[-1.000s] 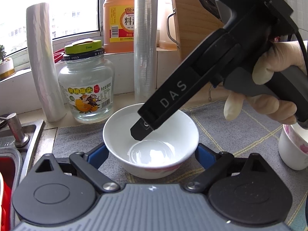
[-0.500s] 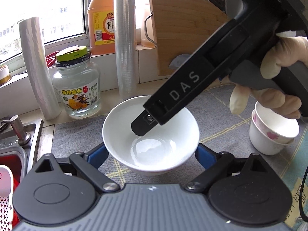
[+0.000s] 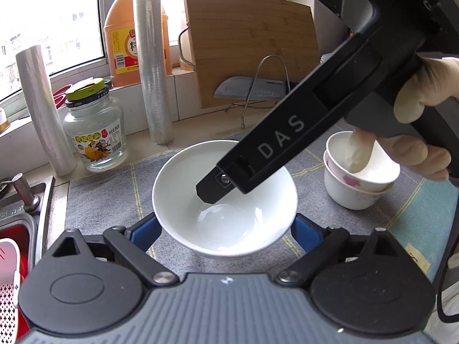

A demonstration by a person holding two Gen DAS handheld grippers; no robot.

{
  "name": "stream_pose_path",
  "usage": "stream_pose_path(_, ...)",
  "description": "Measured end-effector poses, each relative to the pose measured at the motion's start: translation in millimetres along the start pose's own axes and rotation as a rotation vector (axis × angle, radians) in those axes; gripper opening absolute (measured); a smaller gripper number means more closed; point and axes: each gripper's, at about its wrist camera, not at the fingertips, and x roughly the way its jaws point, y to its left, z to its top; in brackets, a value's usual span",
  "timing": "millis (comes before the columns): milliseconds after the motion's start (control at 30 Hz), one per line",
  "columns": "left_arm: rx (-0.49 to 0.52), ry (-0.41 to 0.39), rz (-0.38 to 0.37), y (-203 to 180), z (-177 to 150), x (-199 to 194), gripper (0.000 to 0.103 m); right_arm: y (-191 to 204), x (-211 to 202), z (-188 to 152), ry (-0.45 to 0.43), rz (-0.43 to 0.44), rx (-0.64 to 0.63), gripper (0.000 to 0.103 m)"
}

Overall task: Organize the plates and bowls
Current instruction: 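Lift the bowl with the right tool and carry it toward the nested bowls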

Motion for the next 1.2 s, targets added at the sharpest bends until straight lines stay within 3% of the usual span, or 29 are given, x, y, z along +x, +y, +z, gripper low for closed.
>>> stream_pose_path(467,0.115,0.008,-0.078,-44,7,-13,0.096,-9,-48,-46,-0.049,-0.06,0.082,0.066)
stream_pose_path(1200,0.216,-0.087,-0.272,-108,48,14,0.096,-71,-105,-88,-0.116,-0.262,0.204,0.066)
